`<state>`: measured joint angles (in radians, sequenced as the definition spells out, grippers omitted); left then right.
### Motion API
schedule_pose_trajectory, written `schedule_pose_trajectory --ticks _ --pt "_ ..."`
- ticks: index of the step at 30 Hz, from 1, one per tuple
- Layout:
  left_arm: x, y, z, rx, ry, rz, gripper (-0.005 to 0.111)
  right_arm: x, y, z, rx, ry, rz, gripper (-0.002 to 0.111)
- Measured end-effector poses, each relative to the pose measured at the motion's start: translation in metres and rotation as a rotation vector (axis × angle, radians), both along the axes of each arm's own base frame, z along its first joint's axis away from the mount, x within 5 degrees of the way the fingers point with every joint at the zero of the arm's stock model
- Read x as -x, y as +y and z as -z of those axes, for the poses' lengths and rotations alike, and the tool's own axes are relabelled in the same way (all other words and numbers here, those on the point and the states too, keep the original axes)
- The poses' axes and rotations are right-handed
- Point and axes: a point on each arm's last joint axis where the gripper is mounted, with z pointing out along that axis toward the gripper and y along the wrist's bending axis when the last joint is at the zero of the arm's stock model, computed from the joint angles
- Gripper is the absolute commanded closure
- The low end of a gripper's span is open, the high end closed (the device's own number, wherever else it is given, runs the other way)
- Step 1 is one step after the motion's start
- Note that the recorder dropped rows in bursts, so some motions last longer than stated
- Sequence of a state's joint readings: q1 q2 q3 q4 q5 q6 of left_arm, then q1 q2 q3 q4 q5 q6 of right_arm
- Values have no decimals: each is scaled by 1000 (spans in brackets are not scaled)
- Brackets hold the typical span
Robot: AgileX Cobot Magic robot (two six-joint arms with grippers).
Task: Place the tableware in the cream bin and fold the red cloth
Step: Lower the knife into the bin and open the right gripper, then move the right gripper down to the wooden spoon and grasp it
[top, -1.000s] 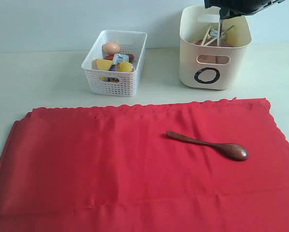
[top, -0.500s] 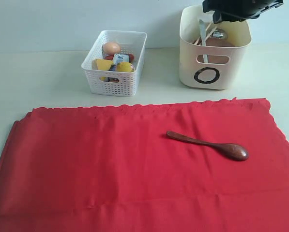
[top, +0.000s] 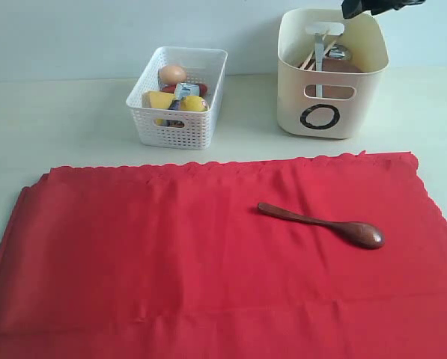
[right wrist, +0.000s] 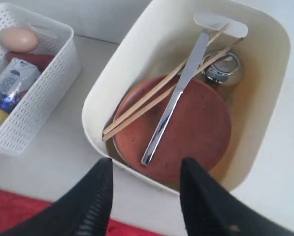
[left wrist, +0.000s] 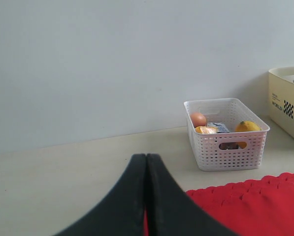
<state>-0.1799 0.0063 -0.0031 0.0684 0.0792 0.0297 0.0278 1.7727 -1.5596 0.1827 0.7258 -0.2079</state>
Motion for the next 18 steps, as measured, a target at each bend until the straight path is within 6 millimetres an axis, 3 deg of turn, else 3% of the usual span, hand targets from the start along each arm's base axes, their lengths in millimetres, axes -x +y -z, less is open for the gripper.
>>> schedule_pose_trajectory --ticks 5,10,12,15,18 --pt "0 0 0 0 0 0 106 18 1 -8 53 88 -92 65" --pt "0 0 0 0 0 0 106 34 3 -1 93 248 -200 65" --pt "0 0 0 0 0 0 106 43 4 10 101 335 -256 65" --pt "0 0 0 0 0 0 106 58 9 46 78 444 -385 65" --pt "0 0 0 0 0 0 106 68 11 69 72 469 -470 65"
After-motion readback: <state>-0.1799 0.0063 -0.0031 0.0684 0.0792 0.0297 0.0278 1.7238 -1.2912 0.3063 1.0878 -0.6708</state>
